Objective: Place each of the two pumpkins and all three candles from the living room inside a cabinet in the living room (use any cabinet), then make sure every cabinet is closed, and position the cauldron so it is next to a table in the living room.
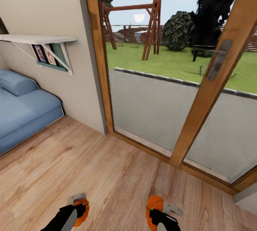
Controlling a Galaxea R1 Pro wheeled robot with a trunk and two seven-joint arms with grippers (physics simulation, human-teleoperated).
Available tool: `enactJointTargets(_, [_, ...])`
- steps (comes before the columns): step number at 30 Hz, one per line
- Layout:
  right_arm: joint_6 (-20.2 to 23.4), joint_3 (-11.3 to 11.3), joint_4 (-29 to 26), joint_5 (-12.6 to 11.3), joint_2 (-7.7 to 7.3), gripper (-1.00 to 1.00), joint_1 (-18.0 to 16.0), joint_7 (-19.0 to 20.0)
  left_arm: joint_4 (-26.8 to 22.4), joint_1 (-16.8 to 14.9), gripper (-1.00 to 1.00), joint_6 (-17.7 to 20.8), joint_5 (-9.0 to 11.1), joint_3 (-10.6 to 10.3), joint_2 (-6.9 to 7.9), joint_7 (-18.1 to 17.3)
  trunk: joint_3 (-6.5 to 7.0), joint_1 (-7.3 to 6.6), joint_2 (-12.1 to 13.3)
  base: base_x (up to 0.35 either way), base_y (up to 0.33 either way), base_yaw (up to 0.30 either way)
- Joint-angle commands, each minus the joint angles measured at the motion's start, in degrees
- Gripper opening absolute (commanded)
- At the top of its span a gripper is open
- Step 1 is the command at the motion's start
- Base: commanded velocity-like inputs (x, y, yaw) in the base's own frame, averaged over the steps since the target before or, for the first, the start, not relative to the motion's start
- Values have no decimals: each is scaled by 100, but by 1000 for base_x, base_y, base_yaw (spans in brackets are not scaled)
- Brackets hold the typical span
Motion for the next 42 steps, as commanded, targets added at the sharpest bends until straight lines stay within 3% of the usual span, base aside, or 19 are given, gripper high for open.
enactJointTargets(1, [-6, 0, 0, -10, 0, -100, 0, 10, 0, 0, -100, 3, -10, -1, 0, 20, -2, 0, 0, -78, -19, 275])
enactJointTargets(42, [-29, -9, 26, -10, 70, -100, 0, -60, 2, 0, -100, 12, -6, 6, 0, 12, 124, 0, 0, -8, -13, 281])
